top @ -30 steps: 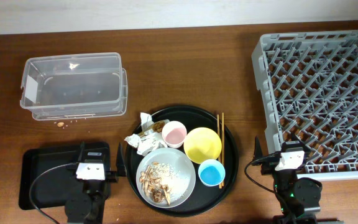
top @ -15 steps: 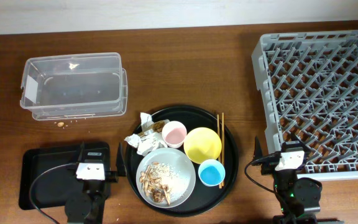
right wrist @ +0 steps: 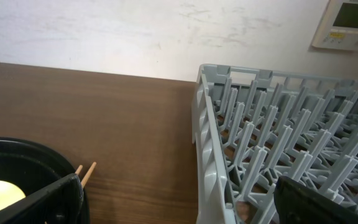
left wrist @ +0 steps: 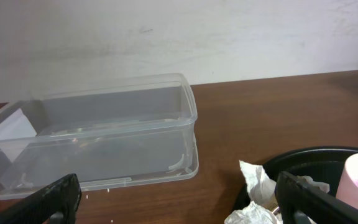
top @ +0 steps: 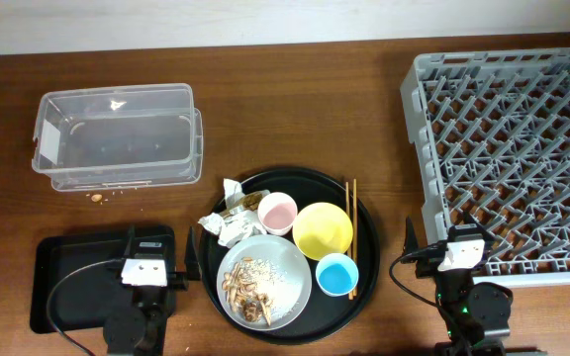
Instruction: Sort waste into correct bins and load items into the dishwasher rack
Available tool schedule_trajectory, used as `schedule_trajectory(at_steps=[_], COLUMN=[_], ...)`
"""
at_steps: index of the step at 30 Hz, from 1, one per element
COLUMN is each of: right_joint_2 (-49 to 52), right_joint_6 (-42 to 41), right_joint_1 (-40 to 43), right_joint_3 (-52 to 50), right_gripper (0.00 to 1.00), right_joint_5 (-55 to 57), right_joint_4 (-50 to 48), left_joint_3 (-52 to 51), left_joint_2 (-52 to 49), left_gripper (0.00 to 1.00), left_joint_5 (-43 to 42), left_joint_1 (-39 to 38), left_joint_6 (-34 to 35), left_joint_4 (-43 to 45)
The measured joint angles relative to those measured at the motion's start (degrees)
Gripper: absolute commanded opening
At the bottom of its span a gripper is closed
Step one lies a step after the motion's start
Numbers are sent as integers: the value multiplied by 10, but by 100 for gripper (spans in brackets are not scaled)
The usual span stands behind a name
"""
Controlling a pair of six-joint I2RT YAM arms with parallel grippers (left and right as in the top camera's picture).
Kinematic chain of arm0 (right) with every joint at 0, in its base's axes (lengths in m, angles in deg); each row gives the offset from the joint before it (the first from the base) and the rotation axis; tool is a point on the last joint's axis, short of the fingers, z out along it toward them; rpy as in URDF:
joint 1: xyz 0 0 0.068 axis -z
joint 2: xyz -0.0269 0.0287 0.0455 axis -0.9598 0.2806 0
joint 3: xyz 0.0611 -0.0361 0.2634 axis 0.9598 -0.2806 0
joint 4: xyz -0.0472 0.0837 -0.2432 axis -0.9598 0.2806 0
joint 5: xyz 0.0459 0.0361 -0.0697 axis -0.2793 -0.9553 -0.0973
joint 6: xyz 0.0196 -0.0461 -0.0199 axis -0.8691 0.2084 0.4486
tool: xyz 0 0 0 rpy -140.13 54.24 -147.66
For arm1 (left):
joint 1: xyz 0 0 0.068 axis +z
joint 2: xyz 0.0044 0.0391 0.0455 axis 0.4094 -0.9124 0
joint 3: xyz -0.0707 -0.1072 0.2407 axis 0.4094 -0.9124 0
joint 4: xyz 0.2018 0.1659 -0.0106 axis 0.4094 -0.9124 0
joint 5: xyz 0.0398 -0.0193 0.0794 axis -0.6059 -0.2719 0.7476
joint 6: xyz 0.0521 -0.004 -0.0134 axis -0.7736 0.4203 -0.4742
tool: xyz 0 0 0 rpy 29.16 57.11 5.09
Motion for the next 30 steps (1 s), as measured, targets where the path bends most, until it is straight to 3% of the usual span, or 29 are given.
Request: schedule_trajectory(at_steps=[23,26,30], right_joint_2=[0,0,0], right_joint_6=[0,0,0], right_joint_1=[0,0,0], right_joint_3=[0,0,0], right_gripper=[99,99,99], right_joint_5=[0,0,0], right_joint_4=[0,0,0], left_joint_3=[0,0,-1], left_joint_2=[0,0,0], left_gripper=[99,99,99], left_joint_5=[-6,-71,-240], left_joint_1=[0,0,0], left_joint_6=[0,16,38], left_joint_4=[2,8,37])
